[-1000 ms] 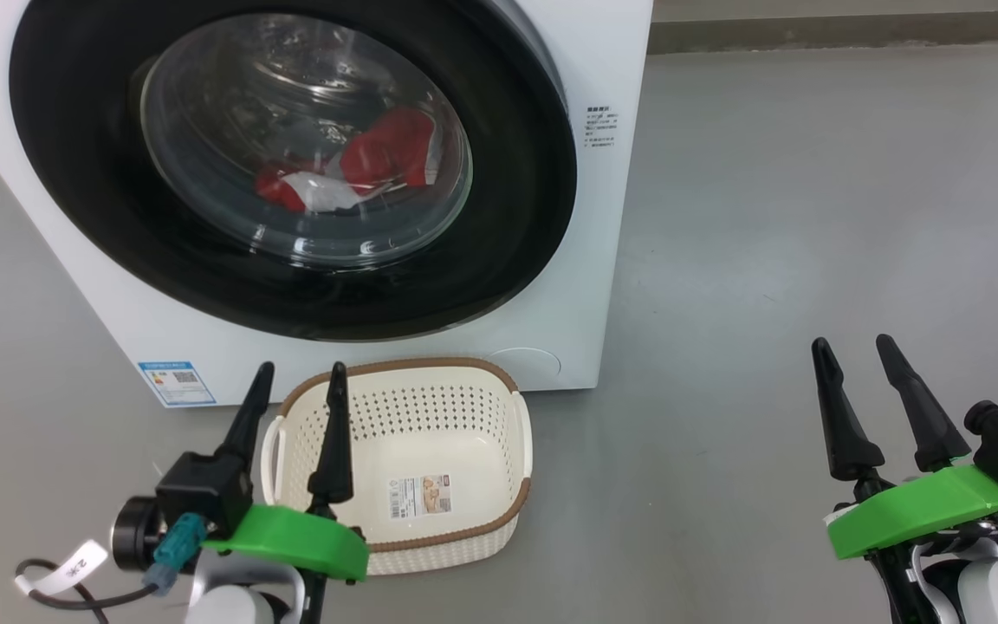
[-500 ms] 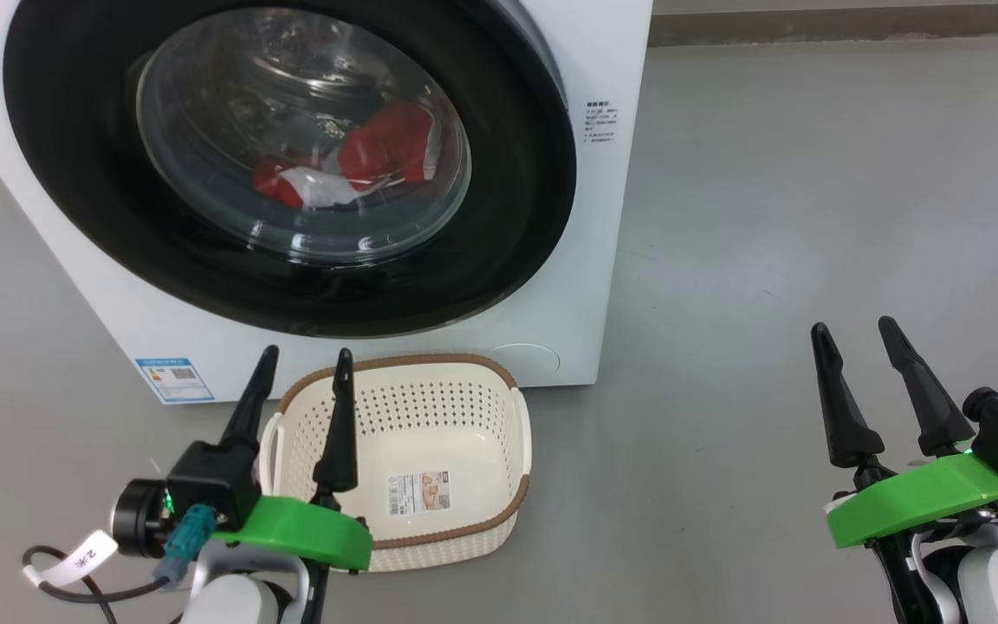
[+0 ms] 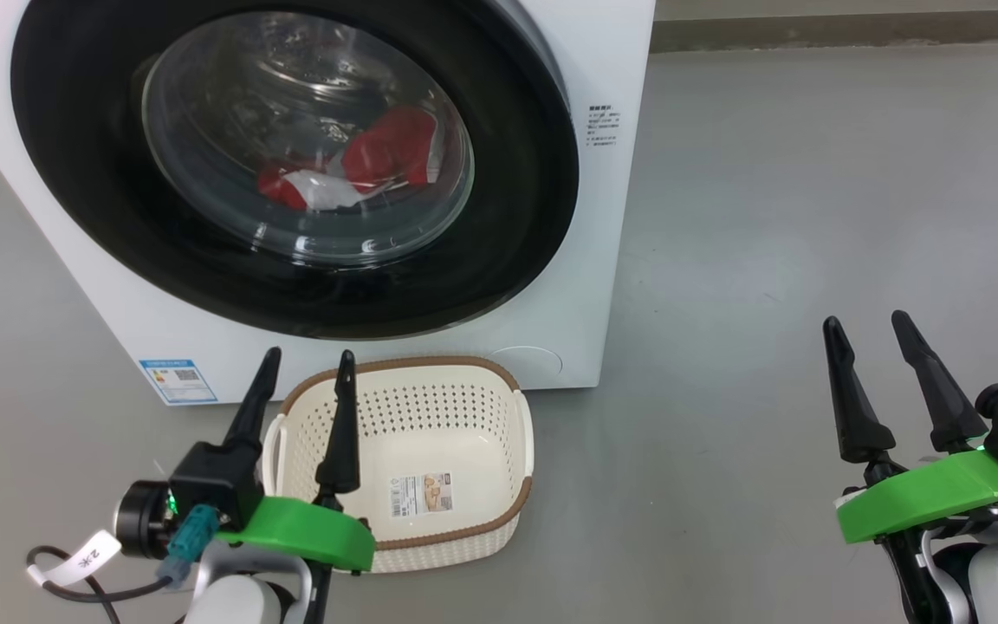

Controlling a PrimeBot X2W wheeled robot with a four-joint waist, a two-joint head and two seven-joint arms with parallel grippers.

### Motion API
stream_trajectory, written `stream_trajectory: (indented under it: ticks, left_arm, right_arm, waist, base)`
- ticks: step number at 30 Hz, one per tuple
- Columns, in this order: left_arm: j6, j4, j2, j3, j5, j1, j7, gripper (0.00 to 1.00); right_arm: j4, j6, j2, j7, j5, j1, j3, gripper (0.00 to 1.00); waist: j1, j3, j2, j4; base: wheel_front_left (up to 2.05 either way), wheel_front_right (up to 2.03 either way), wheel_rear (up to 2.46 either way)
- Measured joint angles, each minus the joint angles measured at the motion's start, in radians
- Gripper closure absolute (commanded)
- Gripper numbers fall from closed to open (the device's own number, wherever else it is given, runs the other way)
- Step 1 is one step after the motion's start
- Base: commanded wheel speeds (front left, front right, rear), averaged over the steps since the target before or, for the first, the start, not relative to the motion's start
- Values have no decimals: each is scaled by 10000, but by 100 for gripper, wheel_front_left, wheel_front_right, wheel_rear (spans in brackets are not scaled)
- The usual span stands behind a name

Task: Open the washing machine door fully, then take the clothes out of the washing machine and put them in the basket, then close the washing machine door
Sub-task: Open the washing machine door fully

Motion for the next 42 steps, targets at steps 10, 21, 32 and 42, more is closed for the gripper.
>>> stream_trajectory:
  ticks: [10, 21, 32, 42]
  left_arm:
    - [0, -115, -19, -98, -6, -27, 0, 0]
    - [2, -424, -84, -297, -44, -236, 6, 0]
    - [174, -880, -98, -514, -44, -397, 31, 0]
    - [265, -1406, -15, -725, 81, -530, 136, 0]
  right_arm:
    - [-128, 0, 0, 52, 54, -11, -36, 27]
    - [-36, 0, -8, -144, 861, -686, -33, 100]
    - [924, 0, -48, -368, 2612, -2130, -88, 100]
    - [2140, 0, -138, -422, 4539, -3841, -104, 100]
  waist:
    - [0, 354, 0, 83]
    - [0, 950, 0, 225]
    - [0, 1543, 0, 354]
    - [0, 2071, 0, 469]
  base:
    - [0, 0, 0]
    - [0, 0, 0]
    - [0, 0, 0]
    - [0, 0, 0]
